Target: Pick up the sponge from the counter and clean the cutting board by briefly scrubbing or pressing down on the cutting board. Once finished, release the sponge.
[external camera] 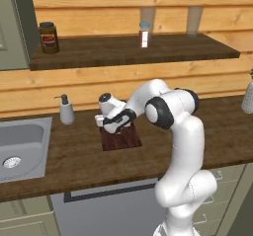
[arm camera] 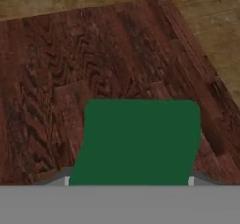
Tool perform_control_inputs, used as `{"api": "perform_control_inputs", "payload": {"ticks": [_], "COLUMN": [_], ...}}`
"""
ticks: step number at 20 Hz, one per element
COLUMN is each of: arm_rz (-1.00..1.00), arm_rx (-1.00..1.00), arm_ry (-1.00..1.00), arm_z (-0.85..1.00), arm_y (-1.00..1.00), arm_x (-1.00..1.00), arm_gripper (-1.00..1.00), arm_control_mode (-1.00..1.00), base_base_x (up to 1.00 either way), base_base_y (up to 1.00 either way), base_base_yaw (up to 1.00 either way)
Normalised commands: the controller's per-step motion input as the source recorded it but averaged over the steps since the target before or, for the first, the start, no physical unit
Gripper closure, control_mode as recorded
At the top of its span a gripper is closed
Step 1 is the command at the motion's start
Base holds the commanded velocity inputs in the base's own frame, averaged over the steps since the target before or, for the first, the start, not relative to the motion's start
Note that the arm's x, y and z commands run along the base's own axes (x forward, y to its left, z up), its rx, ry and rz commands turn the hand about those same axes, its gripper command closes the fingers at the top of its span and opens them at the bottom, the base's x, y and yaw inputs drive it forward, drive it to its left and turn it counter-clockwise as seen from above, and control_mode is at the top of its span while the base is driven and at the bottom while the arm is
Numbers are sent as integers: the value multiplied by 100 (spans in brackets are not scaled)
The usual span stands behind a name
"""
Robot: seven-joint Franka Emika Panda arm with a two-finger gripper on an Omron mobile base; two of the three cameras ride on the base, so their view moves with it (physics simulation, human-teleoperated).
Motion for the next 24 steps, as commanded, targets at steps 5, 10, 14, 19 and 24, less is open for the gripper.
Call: {"api": "perform_control_inputs", "payload": {"ticks": [5, 10, 14, 19, 24], "arm_rz": [-4, -3, -1, 0, 0], "arm_rx": [0, 0, 0, 0, 0], "arm_ry": [0, 0, -1, -3, 0], "arm_z": [0, 0, 0, -12, -24], "arm_y": [-13, -18, -24, -12, -1], "arm_x": [66, 49, 19, -15, -65], "arm_gripper": [100, 100, 100, 100, 100], "arm_control_mode": [-100, -100, -100, -100, -100], "base_base_x": [0, 0, 0, 0, 0], "base_base_y": [0, 0, 0, 0, 0], "base_base_yaw": [0, 0, 0, 0, 0]}}
